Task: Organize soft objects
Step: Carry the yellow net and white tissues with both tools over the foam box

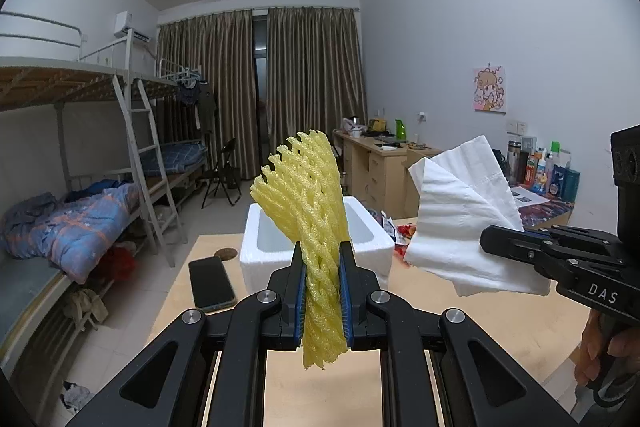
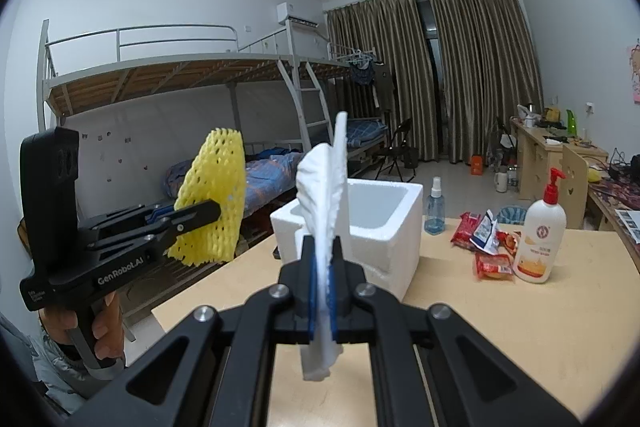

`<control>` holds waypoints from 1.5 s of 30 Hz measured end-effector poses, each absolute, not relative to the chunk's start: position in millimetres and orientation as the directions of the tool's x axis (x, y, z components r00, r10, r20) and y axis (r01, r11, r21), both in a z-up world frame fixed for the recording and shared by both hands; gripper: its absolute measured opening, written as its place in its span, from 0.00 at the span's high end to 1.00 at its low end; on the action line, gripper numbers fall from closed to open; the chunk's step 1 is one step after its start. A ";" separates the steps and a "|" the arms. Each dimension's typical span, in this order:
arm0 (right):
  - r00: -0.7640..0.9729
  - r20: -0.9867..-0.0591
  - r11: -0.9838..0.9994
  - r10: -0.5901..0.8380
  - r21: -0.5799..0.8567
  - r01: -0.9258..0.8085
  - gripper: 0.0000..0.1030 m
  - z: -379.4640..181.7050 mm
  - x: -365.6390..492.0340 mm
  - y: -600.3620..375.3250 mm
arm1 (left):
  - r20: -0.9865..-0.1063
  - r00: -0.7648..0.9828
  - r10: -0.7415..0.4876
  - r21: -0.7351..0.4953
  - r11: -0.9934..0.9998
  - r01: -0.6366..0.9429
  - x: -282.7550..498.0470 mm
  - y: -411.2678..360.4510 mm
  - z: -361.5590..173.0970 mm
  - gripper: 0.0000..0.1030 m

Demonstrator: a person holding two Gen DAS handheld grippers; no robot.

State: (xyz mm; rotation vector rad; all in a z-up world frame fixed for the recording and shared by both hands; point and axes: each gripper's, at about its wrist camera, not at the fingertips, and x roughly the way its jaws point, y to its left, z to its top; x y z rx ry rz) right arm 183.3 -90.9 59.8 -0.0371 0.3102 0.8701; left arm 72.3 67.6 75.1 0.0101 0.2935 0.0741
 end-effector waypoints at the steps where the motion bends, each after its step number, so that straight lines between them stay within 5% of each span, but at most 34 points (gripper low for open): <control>1: 0.602 -0.284 0.647 0.746 0.094 -0.757 0.93 60.6 185.7 -89.6 | -0.289 0.955 0.073 0.021 0.997 -0.070 72.0 68.0 74.9 0.85; 45: 0.537 -0.399 0.622 0.743 0.117 -0.774 0.93 65.2 308.3 5.8 | -0.339 0.938 0.072 -0.002 0.997 -0.077 203.4 131.0 67.4 0.85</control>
